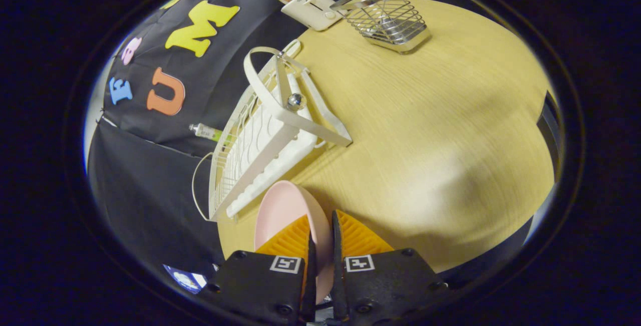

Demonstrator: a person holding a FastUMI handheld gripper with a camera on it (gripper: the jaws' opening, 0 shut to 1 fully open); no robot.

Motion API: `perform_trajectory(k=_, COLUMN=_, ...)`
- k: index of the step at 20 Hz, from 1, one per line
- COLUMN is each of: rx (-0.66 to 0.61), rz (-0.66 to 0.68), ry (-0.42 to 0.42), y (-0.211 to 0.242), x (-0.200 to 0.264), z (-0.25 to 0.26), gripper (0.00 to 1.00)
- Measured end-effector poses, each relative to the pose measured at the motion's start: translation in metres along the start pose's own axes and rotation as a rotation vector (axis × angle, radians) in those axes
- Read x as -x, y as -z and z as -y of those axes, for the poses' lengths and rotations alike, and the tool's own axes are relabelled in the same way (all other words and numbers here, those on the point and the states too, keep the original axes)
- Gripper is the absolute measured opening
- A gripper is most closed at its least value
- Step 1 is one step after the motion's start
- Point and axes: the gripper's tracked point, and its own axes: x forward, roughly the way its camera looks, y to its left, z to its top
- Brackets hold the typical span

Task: Take the plate from the dish rack, then take the spoon from the basket and place it into the plate.

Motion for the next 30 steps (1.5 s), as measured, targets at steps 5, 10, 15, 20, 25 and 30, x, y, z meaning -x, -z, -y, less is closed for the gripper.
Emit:
perform_trajectory(k=5, rx=0.027, rz=0.026, ry=0.001, y=-0.011, x=-0.006, z=0.005, gripper=0.26)
perform_trajectory(k=10, rx=0.088, rz=0.091, ry=-0.006, y=-0.021, x=0.008, z=0.007, gripper=0.42)
perform_trajectory(k=15, rx=0.299, rz=0.334, ry=0.05, y=-0.053, x=0.059, z=0.017, gripper=0.67)
perform_trajectory(k=20, rx=0.496, rz=0.666, ry=0.176, y=-0.106, x=0.132, z=0.036, gripper=1.0)
perform_trajectory(k=25, rx=0.58, rz=0.82, ry=0.225, y=-0.151, x=0.158, z=0.05, gripper=1.0)
perform_trajectory(k=30, rx=0.568, rz=0.863, ry=0.229, y=-0.194, x=0.139, z=0.071, gripper=1.0)
